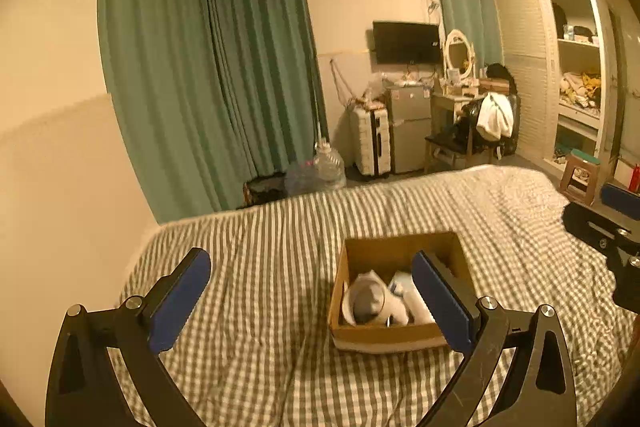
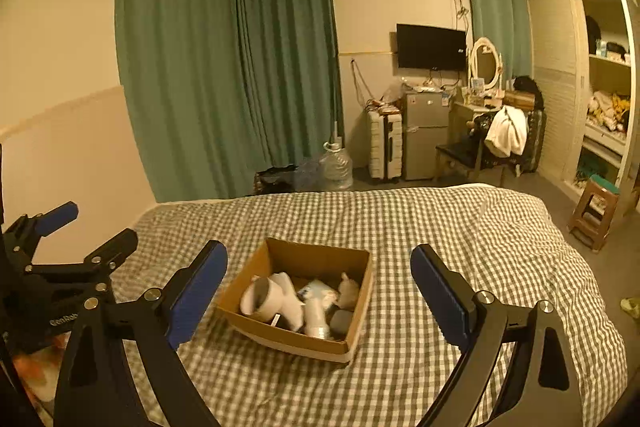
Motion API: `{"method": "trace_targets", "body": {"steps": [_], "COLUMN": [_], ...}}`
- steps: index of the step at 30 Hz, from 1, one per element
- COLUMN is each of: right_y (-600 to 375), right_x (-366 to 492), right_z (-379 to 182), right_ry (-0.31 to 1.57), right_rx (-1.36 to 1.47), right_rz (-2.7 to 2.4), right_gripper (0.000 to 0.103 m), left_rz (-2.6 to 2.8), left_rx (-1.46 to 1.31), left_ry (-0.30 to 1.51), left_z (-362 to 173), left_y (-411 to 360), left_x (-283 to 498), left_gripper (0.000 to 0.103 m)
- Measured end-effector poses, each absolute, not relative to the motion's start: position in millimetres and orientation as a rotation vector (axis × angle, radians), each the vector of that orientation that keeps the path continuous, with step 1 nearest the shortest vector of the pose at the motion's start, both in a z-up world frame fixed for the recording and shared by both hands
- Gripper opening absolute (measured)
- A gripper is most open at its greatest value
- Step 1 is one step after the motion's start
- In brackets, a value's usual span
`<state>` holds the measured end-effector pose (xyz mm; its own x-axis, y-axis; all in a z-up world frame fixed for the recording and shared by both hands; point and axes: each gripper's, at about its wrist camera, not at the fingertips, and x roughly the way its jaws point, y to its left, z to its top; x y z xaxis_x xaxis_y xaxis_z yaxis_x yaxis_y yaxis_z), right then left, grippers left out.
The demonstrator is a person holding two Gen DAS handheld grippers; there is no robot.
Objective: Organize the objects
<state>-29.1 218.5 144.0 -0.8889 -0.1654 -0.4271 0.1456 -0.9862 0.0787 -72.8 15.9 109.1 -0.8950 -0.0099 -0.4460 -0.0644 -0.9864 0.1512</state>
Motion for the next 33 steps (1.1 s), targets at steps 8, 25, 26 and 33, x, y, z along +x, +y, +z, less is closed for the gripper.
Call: {"method": "trace_targets", "body": {"steps": [8, 25, 26, 33], "right_y": [221.9, 221.9, 221.8, 225.8], "right_x": [-28.8, -22.7, -21.9, -20.8], "right_z": [80.5, -9.6, -10.9, -16.2], "right_ry": [-0.056, 0.066, 0.063, 0.007], "right_rx": [0.681, 0.723, 0.728, 0.729], "right_rz": [-2.946, -2.949, -2.947, -2.966], "right_gripper": [0.097, 0.099, 0.099, 0.099], "left_rz": [3.030, 3.042, 3.035, 3.029], "left_rx": [-0.693, -0.800, -0.807, -0.817], "left_ry": [0.164, 0.106, 0.112, 0.112], "left_z": [56.5, -20.3, -22.4, -27.8], "left_y": [20.8, 28.1, 27.5, 28.0], "left_x": [-71.8, -54.5, -54.5, -52.3], "left_gripper": [0.103, 0.103, 0.103, 0.103]}}
